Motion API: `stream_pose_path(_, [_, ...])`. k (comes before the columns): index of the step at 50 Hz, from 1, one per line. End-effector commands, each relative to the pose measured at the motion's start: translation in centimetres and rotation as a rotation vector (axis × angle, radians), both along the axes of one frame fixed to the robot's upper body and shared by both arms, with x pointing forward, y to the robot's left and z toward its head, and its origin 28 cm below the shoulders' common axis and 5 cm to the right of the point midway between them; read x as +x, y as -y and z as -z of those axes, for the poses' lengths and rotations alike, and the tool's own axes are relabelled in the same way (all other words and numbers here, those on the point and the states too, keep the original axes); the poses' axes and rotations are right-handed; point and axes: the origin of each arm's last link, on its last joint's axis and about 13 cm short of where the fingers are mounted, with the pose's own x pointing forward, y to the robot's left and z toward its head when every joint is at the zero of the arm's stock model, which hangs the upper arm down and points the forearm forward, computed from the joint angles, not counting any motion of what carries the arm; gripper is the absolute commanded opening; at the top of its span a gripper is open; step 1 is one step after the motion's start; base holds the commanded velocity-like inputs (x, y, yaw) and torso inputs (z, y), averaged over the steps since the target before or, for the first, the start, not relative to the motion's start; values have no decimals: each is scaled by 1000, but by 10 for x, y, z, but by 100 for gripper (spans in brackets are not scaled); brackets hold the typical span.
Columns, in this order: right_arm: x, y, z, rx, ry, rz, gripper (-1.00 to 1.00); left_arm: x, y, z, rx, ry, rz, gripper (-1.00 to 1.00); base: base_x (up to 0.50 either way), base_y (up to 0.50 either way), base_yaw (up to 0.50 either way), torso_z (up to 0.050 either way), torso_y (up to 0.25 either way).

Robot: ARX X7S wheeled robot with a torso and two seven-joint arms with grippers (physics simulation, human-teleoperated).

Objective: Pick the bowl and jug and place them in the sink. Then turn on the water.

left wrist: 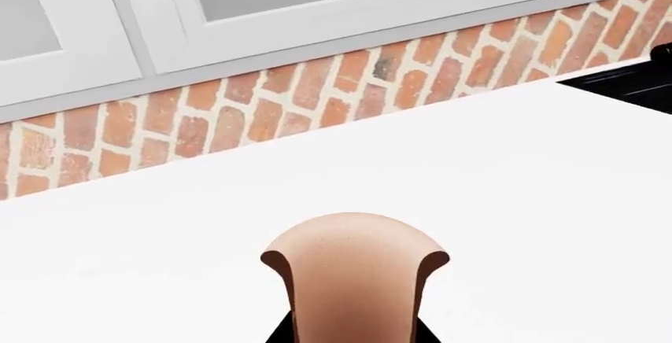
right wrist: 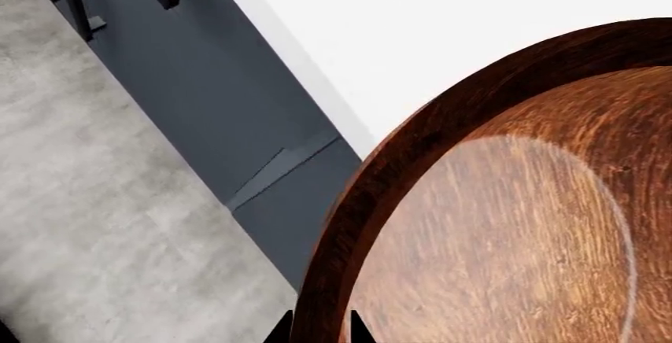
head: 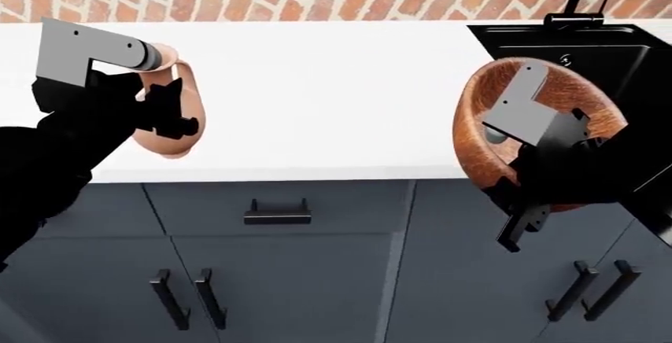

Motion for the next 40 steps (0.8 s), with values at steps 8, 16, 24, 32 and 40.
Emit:
stream_pose_path(8, [0, 1, -4, -9, 28, 3, -100, -1, -3, -9, -3, 51, -30, -100, -500, 9, 0, 0, 2])
stream_pose_path(16, [-2, 0, -6, -12, 28, 3, -100, -2, -4, -10, -3, 53, -30, -100, -500, 9, 0, 1, 1])
stream_pose_path(24, [-1, 0, -6, -12, 26, 1, -100, -2, -4, -12, -1, 56, -28, -100, -500, 9, 0, 0, 3])
stream_pose_path(32, [-2, 0, -6, -10, 28, 0, -100, -2, -3, -14, 2, 61, -27, -100, -500, 10, 0, 1, 1])
stream_pose_path(40, [-3, 1, -4, -8, 25, 3, -100, -2, -2, -13, 4, 60, -25, -100, -500, 10, 0, 0, 3])
